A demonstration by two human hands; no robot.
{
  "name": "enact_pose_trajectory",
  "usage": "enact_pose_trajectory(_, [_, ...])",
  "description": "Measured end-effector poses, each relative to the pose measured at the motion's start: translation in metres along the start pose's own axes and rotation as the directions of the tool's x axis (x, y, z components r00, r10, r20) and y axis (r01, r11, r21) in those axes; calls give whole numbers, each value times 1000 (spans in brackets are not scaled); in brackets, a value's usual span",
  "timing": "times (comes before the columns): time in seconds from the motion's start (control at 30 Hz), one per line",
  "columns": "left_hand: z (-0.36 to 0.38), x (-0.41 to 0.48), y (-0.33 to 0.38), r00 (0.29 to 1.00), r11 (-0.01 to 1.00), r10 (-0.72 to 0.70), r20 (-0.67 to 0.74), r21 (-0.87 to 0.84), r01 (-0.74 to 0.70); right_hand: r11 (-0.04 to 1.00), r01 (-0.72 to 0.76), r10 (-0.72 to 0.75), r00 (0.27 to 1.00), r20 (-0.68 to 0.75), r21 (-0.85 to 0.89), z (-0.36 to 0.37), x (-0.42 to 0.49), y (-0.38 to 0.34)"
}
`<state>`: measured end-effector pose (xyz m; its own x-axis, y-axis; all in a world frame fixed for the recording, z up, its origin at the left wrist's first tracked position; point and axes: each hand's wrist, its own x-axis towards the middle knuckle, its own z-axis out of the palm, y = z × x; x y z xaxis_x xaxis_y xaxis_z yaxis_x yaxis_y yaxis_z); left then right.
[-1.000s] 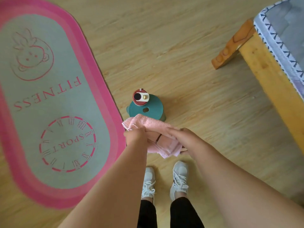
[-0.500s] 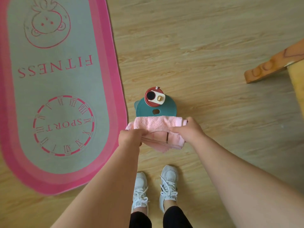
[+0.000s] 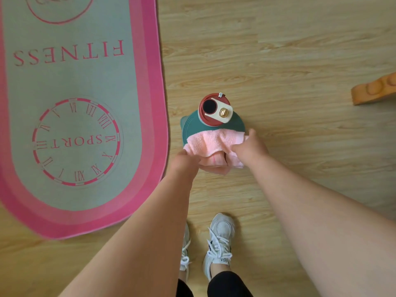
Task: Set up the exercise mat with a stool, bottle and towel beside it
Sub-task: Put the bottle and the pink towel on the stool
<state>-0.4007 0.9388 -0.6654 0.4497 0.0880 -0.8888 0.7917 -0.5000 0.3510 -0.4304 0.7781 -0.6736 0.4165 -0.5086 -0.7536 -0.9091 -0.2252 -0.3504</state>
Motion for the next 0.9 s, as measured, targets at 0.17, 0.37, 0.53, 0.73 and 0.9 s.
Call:
enact_pose_trajectory(0.17, [-7, -16, 1, 999, 991, 7, 45, 131, -13, 998, -42, 43, 999, 3, -44, -6, -10, -5])
enact_pose_trajectory(0.37, [-22, -38, 2, 999, 989, -26, 40, 143, 20, 999, -7, 6, 999, -33, -34, -14, -28, -10])
enact_pose_trajectory(0.53, [-30, -52, -2, 999, 987, -17, 50, 160, 8, 999, -8, 7, 1000, -25, -46, -15, -41, -13])
enact_pose_trajectory(0.73, [-42, -68, -9, 998, 971, 34, 50, 236, -45, 995, 3, -3, 1000, -5, -99, -10, -62, -7])
enact_pose_trajectory(0.9, [-58, -87, -11, 992, 932, 107, 62, 342, -121, 994, 10, -8, 1000, 20, -111, -7, -88, -9])
